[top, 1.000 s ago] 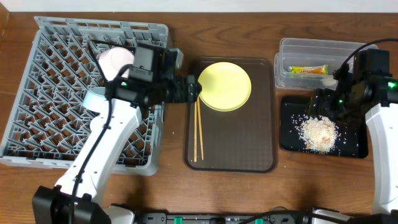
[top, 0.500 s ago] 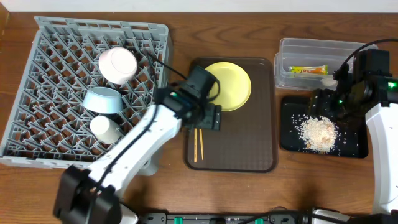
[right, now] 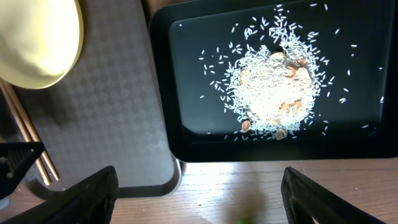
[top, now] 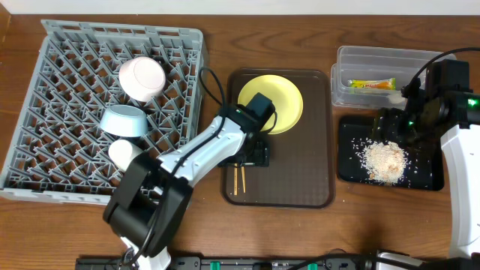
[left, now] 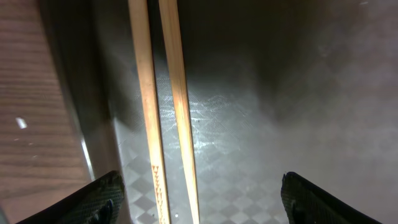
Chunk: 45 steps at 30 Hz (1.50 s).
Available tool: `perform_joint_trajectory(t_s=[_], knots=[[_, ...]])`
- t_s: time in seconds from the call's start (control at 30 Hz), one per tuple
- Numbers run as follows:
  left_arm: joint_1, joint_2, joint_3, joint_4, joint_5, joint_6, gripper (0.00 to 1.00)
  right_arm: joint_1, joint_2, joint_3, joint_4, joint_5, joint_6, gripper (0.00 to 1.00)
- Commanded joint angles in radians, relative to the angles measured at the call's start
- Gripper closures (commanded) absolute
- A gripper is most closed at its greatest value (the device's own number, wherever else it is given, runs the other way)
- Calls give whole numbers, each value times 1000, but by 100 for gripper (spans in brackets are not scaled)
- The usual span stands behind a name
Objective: Sort waste into correct bins and load items into the dishwasher
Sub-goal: 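Move left gripper to the tray and grasp the wooden chopsticks, then carry the chopsticks to the dish rack and stand them inside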
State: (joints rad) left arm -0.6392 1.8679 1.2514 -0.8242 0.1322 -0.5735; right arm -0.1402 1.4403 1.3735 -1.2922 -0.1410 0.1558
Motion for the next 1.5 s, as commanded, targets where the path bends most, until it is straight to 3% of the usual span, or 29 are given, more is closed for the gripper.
perform_joint_trajectory(t_s=[0.0, 0.63, 0.73, 0.83, 0.93, 1.13, 1.3, 1.37, 1.47], knots=[[-14, 23, -9, 8, 14, -16, 18, -12, -15, 7, -2, 3, -6, 18], [-87, 102, -11, 67, -40, -16, 18, -12, -15, 7, -2, 2, -7, 18], [-87, 121, -11, 67, -40, -16, 22, -12, -15, 7, -2, 2, -7, 18], [-87, 135, -11, 66, -40, -16, 34, -12, -15, 7, -3, 2, -7, 18], [-87, 145, -11, 63, -40, -16, 55, -12, -15, 7, -2, 2, -7, 18], [-87, 145, -11, 63, -40, -16, 74, -12, -15, 7, -3, 2, -7, 18], [-87, 145, -11, 64, -40, -16, 81, -12, -15, 7, -3, 2, -7, 19], [-86, 145, -11, 64, -40, -16, 90, -12, -15, 7, -3, 2, -7, 18], [-86, 145, -11, 63, -40, -16, 92, -12, -15, 7, -3, 2, -8, 18]])
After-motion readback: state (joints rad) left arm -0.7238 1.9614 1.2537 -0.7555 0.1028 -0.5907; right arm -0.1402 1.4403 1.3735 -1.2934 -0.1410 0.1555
